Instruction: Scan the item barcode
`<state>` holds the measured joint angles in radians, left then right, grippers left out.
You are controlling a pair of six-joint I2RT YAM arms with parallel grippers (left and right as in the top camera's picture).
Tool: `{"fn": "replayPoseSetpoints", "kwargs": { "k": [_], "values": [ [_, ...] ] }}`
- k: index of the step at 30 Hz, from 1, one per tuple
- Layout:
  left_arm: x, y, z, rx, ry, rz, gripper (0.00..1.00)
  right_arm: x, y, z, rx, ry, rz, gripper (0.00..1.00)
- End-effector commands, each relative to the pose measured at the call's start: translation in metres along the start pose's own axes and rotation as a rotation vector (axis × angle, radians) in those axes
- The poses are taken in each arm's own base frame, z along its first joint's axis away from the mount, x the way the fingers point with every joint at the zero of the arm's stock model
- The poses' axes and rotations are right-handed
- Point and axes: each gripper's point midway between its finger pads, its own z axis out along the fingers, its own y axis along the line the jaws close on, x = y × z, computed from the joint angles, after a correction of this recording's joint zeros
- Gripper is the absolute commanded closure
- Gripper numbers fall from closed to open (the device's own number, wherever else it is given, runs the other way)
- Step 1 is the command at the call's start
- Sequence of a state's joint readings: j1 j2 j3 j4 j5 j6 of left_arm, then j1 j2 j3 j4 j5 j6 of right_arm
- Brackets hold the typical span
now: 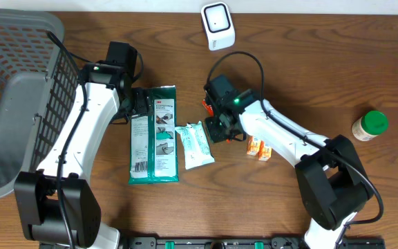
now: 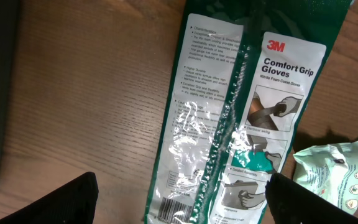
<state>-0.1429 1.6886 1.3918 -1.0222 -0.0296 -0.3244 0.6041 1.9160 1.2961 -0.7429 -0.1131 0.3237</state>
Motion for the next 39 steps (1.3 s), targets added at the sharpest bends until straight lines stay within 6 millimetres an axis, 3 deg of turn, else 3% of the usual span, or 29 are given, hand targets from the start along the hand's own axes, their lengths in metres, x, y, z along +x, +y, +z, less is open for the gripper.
{"fn": "replayPoseSetpoints", "kwargs": {
  "k": [1, 5, 13, 22, 29, 33, 36, 39],
  "values": [
    [-0.004, 0.001, -0.005, -0.004, -0.015, -0.002, 0.13, 0.010, -0.008, 0.012, 0.040, 0.008, 0.066, 0.99],
    [-0.004, 0.001, -0.005, -0.004, -0.015, -0.001, 0.13, 0.010, -0.017, 0.022, 0.068, -0.025, 0.072, 0.99],
    [-0.004, 0.001, -0.005, -0.004, -0.015, -0.001, 0.13, -0.012, -0.077, 0.011, 0.343, -0.163, 0.158, 0.99],
    [-0.004, 0.001, -0.005, -0.004, -0.015, -0.001, 0.13, -0.053, -0.096, 0.002, 0.329, -0.321, 0.231, 0.96],
    [-0.004, 0.001, -0.005, -0.004, -0.015, -0.002, 0.13, -0.057, -0.082, 0.003, 0.248, -0.316, 0.212, 0.99],
    [-0.004, 0.001, -0.005, -0.004, -0.015, -0.002, 0.13, -0.062, -0.061, -0.012, 0.142, -0.324, 0.185, 0.99],
    [-0.004, 0.001, -0.005, -0.004, -0.015, -0.002, 0.13, -0.058, -0.050, -0.019, 0.083, -0.307, 0.189, 0.99],
    [-0.004, 0.001, -0.005, -0.004, -0.015, -0.001, 0.13, -0.046, -0.048, -0.014, 0.069, -0.258, 0.232, 0.99]
  ]
}}
